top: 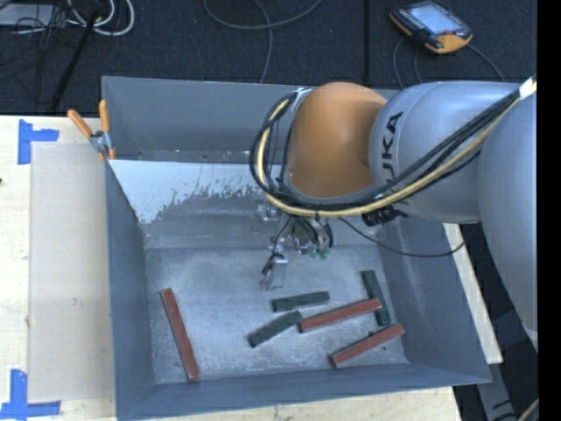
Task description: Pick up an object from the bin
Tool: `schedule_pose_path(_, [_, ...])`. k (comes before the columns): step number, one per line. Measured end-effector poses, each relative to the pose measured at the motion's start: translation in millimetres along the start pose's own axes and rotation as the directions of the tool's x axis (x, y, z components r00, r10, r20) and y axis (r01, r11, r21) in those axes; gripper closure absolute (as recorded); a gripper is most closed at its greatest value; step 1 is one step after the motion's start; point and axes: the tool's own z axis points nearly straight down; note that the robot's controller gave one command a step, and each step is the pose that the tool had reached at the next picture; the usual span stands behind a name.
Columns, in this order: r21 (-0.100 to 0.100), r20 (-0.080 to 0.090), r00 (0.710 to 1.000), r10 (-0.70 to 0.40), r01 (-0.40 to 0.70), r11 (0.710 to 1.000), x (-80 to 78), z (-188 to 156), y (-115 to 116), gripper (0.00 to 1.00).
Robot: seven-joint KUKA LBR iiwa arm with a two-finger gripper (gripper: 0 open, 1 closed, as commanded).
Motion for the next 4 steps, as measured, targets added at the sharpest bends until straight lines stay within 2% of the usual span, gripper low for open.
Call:
schedule_pose_path(1, [0.0, 0.0, 1.0, 0.0, 0.0, 1.0, 0.0, 0.0, 0.0, 0.0])
schedule_pose_path(2, [0.0, 0.003, 1.0, -0.001, 0.001, 1.0, 39.5, 44.9, -22.4, 0.0])
schedule_pose_path(3, [0.002, -0.009, 0.994, -0.11, 0.11, 0.994, 59.9, 67.9, -29.0, 0.0])
schedule_pose_path(4, [0.002, 0.0, 0.989, -0.147, 0.147, 0.989, 86.3, 87.2, -99.3, 1.0])
